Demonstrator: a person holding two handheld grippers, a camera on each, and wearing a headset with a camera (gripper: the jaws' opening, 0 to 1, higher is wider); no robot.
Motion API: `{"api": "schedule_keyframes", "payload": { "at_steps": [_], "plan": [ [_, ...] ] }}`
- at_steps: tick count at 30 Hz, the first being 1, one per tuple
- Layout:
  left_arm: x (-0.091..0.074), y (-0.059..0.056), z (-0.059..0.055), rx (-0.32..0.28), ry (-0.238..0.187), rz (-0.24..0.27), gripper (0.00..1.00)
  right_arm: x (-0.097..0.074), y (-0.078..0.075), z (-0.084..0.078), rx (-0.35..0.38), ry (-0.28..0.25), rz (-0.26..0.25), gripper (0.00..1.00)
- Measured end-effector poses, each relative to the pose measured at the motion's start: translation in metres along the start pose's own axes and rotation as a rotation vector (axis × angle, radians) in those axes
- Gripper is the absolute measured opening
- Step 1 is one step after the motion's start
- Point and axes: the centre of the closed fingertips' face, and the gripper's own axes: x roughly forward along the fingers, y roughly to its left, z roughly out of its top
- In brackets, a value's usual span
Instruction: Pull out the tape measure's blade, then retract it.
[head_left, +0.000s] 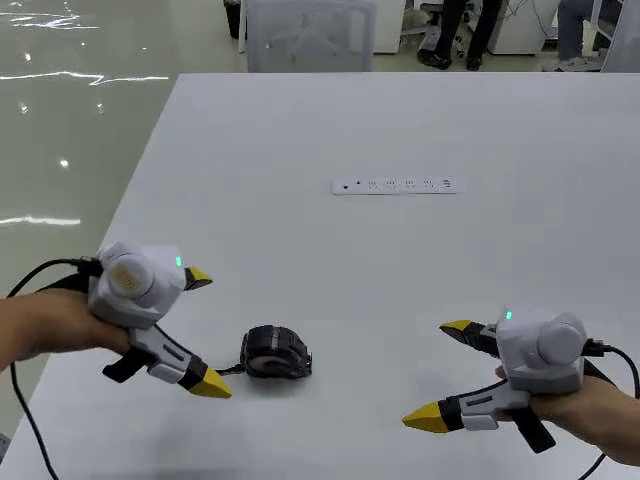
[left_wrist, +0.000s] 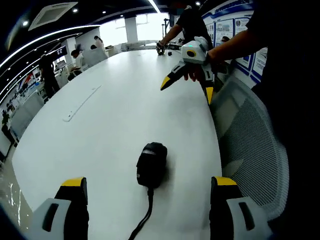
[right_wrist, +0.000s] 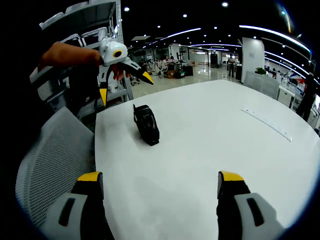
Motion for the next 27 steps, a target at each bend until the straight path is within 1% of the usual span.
{"api": "schedule_keyframes", "payload": {
  "at_steps": [1,2,4,5,6,8,10,11,12,13,14,16,19,20,23,25,26,27],
  "plan": [
    [0.003,-0.002,0.002,0.014,0.019,-0.024,0.99,0.005,0.000,0.001,-0.009,0.003,0.006,0.97],
    [0.006,-0.003,0.006,0.028,0.022,-0.033,0.99,0.009,0.000,0.002,-0.013,0.005,0.013,0.97],
    [0.012,-0.005,0.011,0.053,0.039,-0.052,0.99,0.017,0.001,0.006,-0.021,0.006,0.032,0.96],
    [0.015,-0.006,0.012,0.059,0.053,-0.059,0.99,0.020,0.002,0.008,-0.030,0.006,0.039,0.96],
    [0.019,-0.006,0.013,0.079,0.070,-0.065,0.99,0.025,0.002,0.011,-0.044,0.008,0.047,0.96],
    [0.024,-0.008,0.017,0.099,0.075,-0.077,0.99,0.031,0.007,0.016,-0.078,0.016,0.085,0.95],
    [0.030,-0.010,0.017,0.108,0.094,-0.102,0.98,0.037,0.011,0.027,-0.096,0.005,0.113,0.93],
    [0.034,-0.009,0.016,0.122,0.107,-0.104,0.97,0.040,0.013,0.035,-0.071,-0.007,0.134,0.93],
    [0.037,-0.007,0.016,0.132,0.112,-0.100,0.96,0.041,0.013,0.040,-0.064,-0.015,0.142,0.92],
    [0.041,-0.005,0.017,0.137,0.111,-0.092,0.95,0.045,0.011,0.045,-0.080,-0.024,0.146,0.92],
    [0.042,-0.005,0.018,0.137,0.111,-0.092,0.94,0.046,0.010,0.046,-0.085,-0.025,0.148,0.91],
    [0.049,-0.004,0.022,0.129,0.108,-0.090,0.89,0.054,0.005,0.048,-0.135,-0.004,0.152,0.89],
    [0.056,-0.005,0.026,0.149,0.105,-0.090,0.86,0.065,0.004,0.049,-0.145,0.001,0.160,0.84],
    [0.058,-0.006,0.026,0.154,0.107,-0.098,0.85,0.068,0.005,0.048,-0.149,0.004,0.169,0.84],
    [0.067,-0.005,0.019,0.178,0.141,-0.117,0.82,0.080,0.012,0.044,-0.206,0.031,0.205,0.81],
    [0.071,-0.005,0.016,0.167,0.149,-0.130,0.80,0.086,0.012,0.043,-0.229,0.041,0.212,0.77],
    [0.075,-0.004,0.012,0.150,0.166,-0.132,0.79,0.089,0.012,0.043,-0.231,0.044,0.214,0.75],
    [0.077,-0.003,0.010,0.149,0.171,-0.133,0.77,0.092,0.012,0.044,-0.235,0.045,0.219,0.74]
  ]
}}
